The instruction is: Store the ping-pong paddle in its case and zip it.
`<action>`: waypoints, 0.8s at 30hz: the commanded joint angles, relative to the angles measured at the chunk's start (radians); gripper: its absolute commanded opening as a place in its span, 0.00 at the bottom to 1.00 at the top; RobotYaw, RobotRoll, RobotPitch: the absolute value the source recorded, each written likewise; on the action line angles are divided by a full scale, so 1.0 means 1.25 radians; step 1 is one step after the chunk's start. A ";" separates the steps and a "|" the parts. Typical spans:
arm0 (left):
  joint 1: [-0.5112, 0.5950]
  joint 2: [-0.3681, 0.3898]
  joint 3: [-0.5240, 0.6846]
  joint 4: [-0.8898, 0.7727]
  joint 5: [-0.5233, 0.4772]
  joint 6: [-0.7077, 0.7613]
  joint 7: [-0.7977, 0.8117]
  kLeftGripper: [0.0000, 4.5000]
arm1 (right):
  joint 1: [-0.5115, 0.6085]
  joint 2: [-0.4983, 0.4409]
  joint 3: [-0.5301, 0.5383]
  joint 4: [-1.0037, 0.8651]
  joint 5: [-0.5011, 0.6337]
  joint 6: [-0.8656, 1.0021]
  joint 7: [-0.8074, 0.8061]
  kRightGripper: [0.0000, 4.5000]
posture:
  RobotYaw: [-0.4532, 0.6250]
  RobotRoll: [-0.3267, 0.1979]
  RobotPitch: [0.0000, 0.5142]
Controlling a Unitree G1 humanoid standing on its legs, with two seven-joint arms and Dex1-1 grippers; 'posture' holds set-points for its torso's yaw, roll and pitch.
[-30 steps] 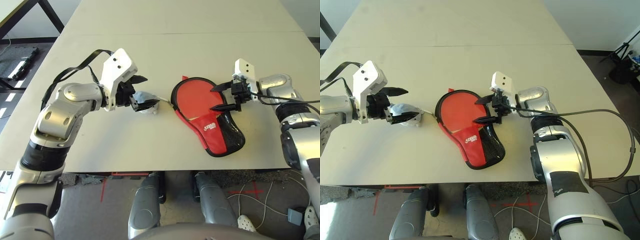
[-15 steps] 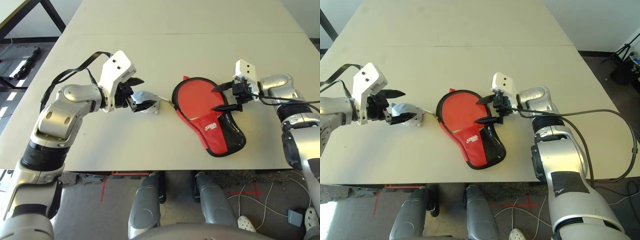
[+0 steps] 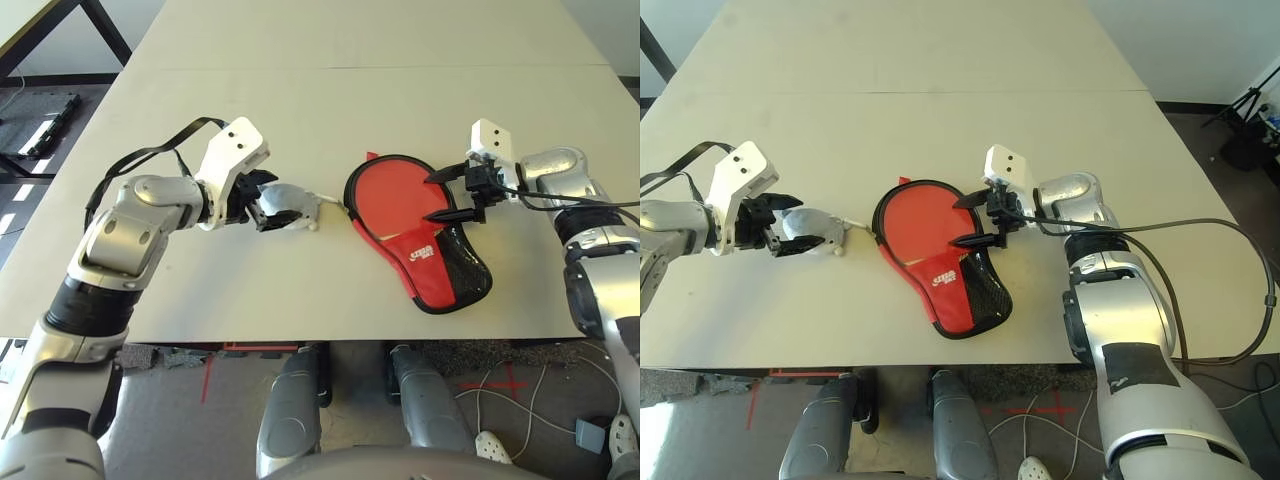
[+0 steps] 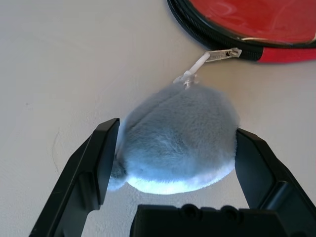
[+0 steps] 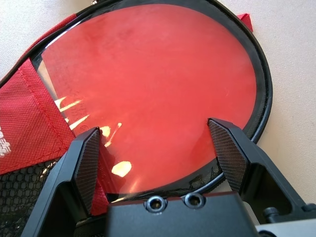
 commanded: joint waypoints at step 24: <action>0.002 0.056 -0.041 0.024 0.019 0.072 -0.110 0.35 | 0.036 0.004 0.008 0.010 -0.028 0.002 -0.006 1.00 | 0.50 0.62 0.49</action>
